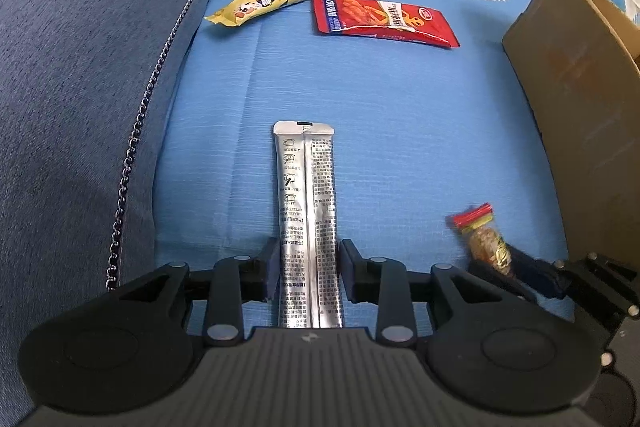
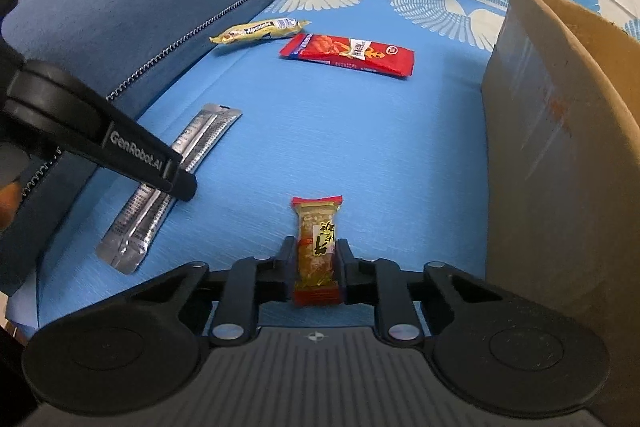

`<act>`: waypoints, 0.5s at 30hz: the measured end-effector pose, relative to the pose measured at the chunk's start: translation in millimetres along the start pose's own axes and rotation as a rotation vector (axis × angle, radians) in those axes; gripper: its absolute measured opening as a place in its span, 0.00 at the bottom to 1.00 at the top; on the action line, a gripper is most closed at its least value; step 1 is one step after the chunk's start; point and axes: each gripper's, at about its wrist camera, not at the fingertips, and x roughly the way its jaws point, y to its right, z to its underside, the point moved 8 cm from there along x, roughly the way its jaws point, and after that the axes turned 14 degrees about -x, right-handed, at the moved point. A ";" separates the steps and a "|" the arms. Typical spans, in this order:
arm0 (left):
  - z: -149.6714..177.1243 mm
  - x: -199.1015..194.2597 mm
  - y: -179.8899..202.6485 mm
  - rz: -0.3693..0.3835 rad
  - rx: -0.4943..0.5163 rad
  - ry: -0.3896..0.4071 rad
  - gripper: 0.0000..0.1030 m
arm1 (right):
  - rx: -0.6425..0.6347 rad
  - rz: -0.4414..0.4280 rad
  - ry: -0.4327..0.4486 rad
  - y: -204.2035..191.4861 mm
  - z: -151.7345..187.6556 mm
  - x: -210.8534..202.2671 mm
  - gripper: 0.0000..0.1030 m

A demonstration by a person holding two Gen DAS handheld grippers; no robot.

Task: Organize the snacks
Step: 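Lift the red-gold cake packet with the right tool while the left tool lifts the silver stick packet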

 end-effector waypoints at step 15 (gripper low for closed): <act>-4.8 -5.1 -2.9 0.020 -0.033 0.024 0.27 | 0.038 0.044 0.108 17.4 -16.8 -28.5 0.18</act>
